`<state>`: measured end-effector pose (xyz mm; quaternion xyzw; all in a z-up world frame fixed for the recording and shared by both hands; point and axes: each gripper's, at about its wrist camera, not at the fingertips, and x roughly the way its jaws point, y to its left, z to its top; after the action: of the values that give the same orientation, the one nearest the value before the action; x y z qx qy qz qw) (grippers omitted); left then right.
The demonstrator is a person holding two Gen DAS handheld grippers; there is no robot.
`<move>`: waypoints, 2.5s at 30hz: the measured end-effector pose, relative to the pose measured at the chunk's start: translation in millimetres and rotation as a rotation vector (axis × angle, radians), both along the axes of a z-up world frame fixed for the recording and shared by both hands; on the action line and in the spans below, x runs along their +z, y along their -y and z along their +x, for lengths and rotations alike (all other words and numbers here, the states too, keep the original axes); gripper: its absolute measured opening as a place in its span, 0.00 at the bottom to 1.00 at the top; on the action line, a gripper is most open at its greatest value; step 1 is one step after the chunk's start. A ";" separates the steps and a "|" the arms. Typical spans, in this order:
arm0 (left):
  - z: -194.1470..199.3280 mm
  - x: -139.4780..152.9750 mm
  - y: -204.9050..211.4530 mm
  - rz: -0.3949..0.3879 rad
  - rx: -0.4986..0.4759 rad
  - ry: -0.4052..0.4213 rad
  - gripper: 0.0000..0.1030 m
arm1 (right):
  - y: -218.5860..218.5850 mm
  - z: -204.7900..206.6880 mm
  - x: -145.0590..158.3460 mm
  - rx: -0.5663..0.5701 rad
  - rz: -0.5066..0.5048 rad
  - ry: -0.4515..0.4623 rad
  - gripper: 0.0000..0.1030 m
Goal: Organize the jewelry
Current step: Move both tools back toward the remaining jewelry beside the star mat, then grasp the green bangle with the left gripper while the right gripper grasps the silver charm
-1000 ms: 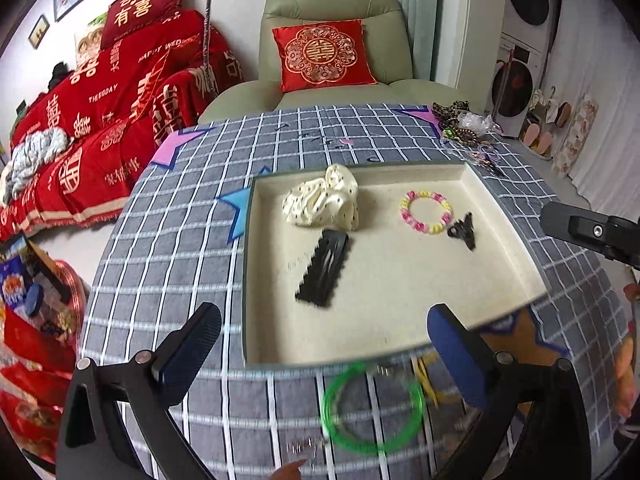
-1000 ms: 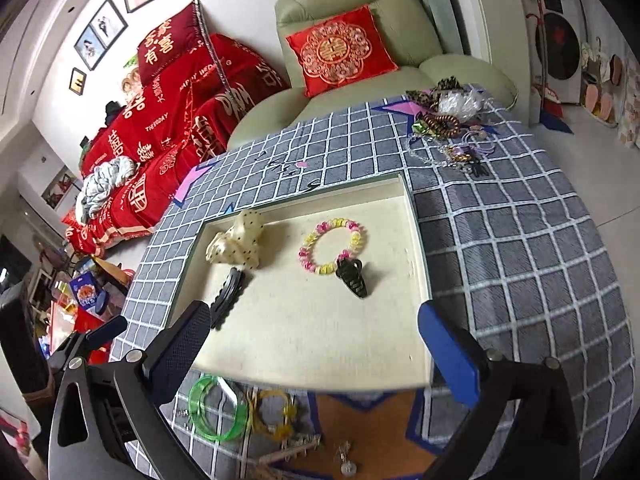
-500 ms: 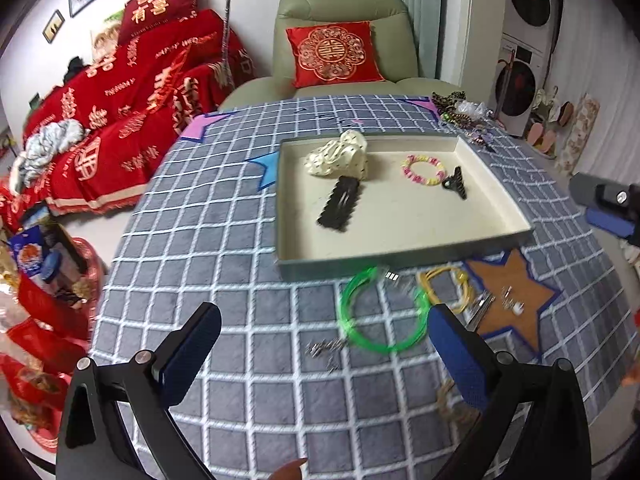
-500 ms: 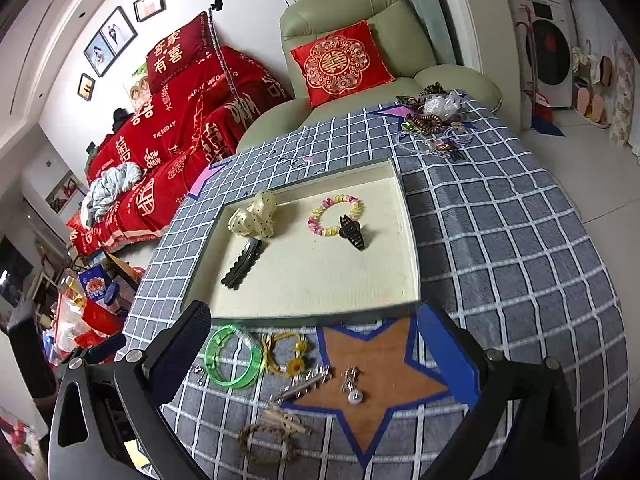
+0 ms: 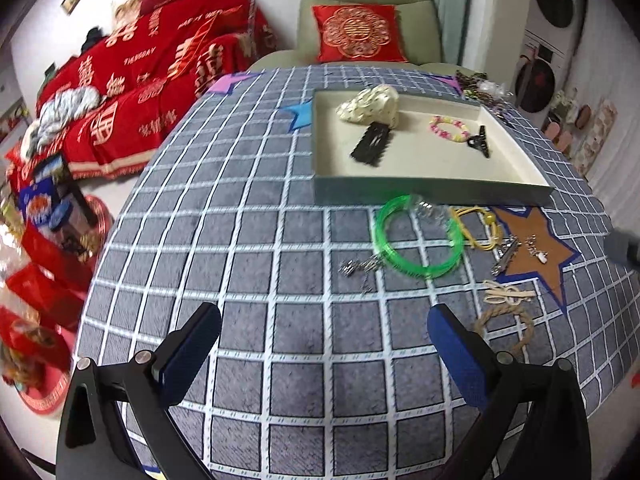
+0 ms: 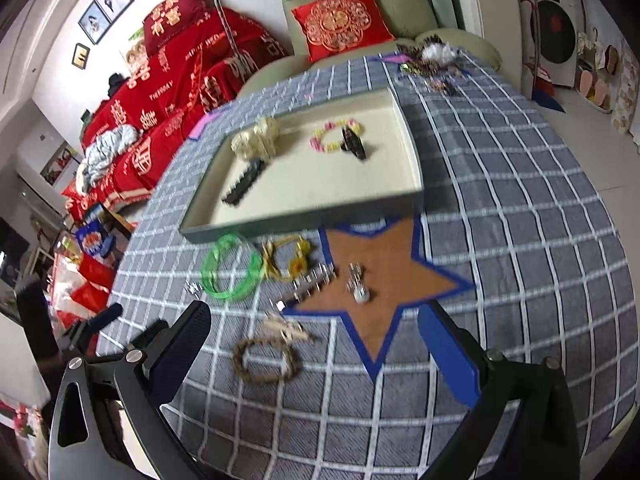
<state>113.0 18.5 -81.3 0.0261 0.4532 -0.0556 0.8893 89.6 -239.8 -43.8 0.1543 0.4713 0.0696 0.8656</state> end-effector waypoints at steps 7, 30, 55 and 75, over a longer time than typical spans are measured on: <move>-4.5 -20.2 -8.4 -0.007 0.018 -0.044 1.00 | 4.0 -14.6 -25.1 -0.027 -0.045 -0.050 1.00; 57.3 -22.6 38.3 -0.026 -0.049 -0.074 0.91 | 5.9 20.5 -54.0 -0.055 -0.202 -0.108 0.98; 77.9 -33.7 67.7 0.000 -0.141 -0.097 0.65 | -31.4 44.0 -55.4 0.061 -0.357 -0.089 0.56; 60.3 -15.3 49.9 -0.136 -0.167 -0.087 0.15 | -17.3 18.9 -37.5 0.030 -0.236 -0.057 0.11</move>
<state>173.3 -31.4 -96.5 0.0009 0.4827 -0.1609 0.8609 108.5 -222.5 -81.3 0.0459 0.5030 0.0222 0.8628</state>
